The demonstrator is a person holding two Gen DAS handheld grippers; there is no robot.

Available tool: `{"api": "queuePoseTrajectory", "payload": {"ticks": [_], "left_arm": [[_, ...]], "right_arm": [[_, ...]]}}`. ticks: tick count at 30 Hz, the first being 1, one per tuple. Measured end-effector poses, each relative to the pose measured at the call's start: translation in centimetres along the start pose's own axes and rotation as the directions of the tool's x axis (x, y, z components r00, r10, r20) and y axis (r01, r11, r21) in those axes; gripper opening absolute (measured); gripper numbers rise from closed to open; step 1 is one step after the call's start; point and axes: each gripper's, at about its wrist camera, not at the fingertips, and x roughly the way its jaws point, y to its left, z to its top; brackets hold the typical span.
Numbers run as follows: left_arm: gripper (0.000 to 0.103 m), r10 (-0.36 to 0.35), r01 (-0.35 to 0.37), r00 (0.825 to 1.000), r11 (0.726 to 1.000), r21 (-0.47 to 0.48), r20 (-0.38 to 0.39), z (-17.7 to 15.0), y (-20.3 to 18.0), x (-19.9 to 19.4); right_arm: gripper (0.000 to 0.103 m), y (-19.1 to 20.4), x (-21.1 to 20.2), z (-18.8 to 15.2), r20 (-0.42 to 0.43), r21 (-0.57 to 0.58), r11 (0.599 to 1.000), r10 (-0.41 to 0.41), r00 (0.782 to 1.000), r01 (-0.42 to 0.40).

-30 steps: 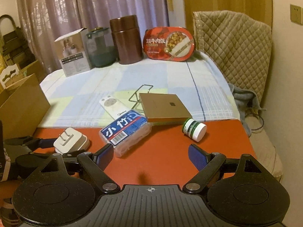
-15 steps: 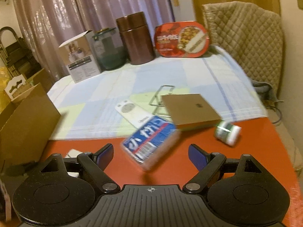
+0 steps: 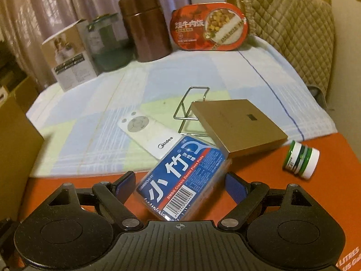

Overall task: Organize rigid objects
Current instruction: 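Grasp the white plug adapter with the left gripper while the right grasps the blue toothpick box, then lift the plug adapter and toothpick box and carry both toward the cardboard box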

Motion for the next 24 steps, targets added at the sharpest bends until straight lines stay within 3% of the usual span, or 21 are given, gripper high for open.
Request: {"api": "queuePoseTrajectory", "payload": {"ticks": [8, 18, 21, 24], "left_arm": [[0.060, -0.030, 0.030, 0.999, 1.000, 0.009, -0.024, -0.5, -0.5, -0.8], [0.060, -0.053, 0.054, 0.998, 0.999, 0.009, -0.042, -3.6, -1.2, -4.9], [0.061, -0.051, 0.051, 0.998, 0.999, 0.013, -0.029, -3.9, -1.4, -5.1], [0.061, -0.050, 0.050, 0.998, 0.999, 0.013, -0.028, -3.7, -1.4, -5.0]], "right_arm": [[0.056, 0.1, -3.2, -2.0, -0.058, -0.143, 0.990, -0.002, 0.998, -0.007], [0.057, -0.7, -9.7, -7.5, -0.098, -0.092, 0.995, 0.021, 0.995, -0.030], [0.067, -0.4, -10.1, -7.9, -0.059, -0.084, 0.996, 0.027, 0.998, -0.032], [0.070, -0.5, -10.0, -7.6, -0.013, -0.057, 0.998, 0.023, 1.000, -0.024]]}}
